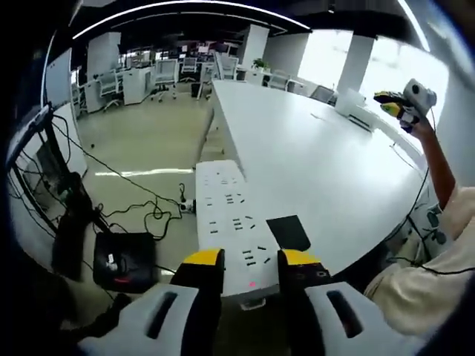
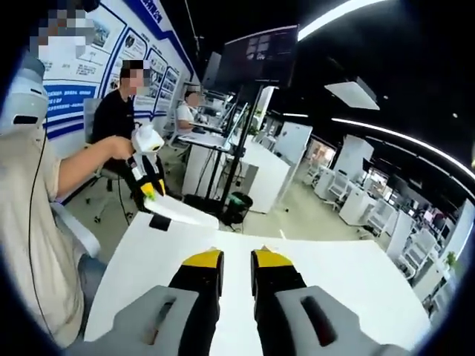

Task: Pick up the power strip scattered on the table, fix it on the side mounting bracket of the table, and press the switch

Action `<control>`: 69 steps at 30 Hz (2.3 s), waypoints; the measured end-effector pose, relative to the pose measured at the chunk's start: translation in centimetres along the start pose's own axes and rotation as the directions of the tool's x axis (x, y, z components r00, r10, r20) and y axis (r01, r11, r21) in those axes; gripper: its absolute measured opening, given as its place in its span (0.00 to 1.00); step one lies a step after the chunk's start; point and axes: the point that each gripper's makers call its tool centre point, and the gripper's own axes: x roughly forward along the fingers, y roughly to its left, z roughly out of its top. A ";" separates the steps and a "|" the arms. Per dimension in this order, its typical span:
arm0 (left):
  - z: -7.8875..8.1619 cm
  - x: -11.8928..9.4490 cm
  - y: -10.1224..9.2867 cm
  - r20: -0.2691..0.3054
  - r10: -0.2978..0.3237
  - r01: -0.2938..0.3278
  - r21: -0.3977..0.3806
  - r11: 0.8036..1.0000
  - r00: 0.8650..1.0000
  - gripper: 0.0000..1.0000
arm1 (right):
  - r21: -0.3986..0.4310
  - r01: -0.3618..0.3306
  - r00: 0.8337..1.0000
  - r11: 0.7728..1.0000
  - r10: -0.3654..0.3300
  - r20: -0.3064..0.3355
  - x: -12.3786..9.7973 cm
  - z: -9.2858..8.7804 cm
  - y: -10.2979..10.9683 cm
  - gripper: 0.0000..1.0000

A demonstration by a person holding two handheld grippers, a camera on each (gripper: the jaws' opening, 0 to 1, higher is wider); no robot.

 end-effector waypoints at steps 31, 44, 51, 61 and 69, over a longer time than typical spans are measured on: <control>3.8 2.1 1.0 0.236 -0.037 0.022 0.065 0.998 0.971 0.49 | 0.154 0.475 0.828 0.866 -0.500 0.254 -21.0 1.0 -2.3 0.12; 7.4 1.9 -1.0 0.376 -0.097 0.041 0.155 0.987 0.921 0.56 | 0.202 0.660 0.685 0.724 -0.690 0.233 -30.7 -1.5 -1.6 0.13; 10.2 1.2 -1.6 0.494 -0.093 0.011 0.167 0.986 0.865 0.57 | 0.233 0.700 0.647 0.675 -0.737 0.193 -32.9 -3.8 -0.3 0.14; 15.8 -1.9 -5.1 0.697 -0.125 0.024 0.153 0.988 0.706 0.62 | 0.280 0.737 0.589 0.615 -0.788 0.180 -35.6 -5.7 1.1 0.15; 17.4 -2.0 -7.3 0.714 -0.149 0.010 0.196 0.981 0.684 0.62 | 0.319 0.771 0.533 0.551 -0.833 0.150 -37.9 -7.7 2.3 0.15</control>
